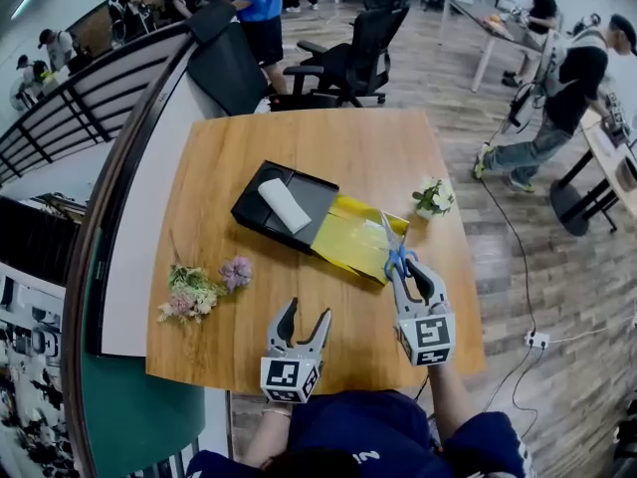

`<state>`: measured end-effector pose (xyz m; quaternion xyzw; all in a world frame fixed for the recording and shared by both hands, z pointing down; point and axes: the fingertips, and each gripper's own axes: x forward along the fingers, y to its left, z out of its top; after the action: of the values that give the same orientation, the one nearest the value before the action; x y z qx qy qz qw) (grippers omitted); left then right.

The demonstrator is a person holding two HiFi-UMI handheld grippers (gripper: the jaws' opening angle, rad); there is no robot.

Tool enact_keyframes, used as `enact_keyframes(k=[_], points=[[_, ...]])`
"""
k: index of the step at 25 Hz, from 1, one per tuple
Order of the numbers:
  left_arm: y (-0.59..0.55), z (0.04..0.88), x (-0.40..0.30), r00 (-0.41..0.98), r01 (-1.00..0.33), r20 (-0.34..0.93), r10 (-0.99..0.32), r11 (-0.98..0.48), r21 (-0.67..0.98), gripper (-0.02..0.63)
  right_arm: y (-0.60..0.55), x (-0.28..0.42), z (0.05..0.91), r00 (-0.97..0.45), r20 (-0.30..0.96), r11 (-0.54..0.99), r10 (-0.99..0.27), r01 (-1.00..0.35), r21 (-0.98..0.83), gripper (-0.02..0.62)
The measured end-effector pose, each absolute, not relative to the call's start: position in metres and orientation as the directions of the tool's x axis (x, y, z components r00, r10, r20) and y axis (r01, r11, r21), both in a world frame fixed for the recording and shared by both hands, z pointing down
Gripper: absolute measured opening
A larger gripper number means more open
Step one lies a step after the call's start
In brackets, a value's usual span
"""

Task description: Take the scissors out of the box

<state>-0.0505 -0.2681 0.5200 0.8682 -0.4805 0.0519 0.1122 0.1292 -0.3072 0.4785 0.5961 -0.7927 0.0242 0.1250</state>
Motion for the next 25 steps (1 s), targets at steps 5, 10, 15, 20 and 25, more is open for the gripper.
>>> enact_keyframes(k=[5,10,15,20,25], points=[[-0.264,0.518,-0.047,0.545,-0.838,0.185,-0.818,-0.527,0.140,0.284,-0.279,0.134,0.479,-0.235,0.175,0.251,-0.956,-0.965,0.075,0.095],[-0.259,0.519,-0.043,0.558,-0.830,0.182,-0.810,-0.540,0.139,0.284,-0.250,0.139,0.489,-0.215,0.167,0.226,-0.962,-0.973,0.049,0.095],[-0.255,0.522,-0.042,0.567,-0.824,0.182,-0.804,-0.549,0.139,0.284,-0.232,0.144,0.507,-0.188,0.199,0.194,-0.962,-0.981,0.011,0.095],[-0.253,0.524,-0.043,0.573,-0.819,0.185,-0.798,-0.554,0.147,0.284,-0.229,0.140,0.513,-0.184,0.216,0.190,-0.959,-0.982,0.011,0.095],[-0.253,0.519,-0.042,0.587,-0.809,0.176,-0.790,-0.567,0.154,0.263,-0.233,0.134,0.511,-0.196,0.214,0.204,-0.957,-0.979,0.014,0.095]])
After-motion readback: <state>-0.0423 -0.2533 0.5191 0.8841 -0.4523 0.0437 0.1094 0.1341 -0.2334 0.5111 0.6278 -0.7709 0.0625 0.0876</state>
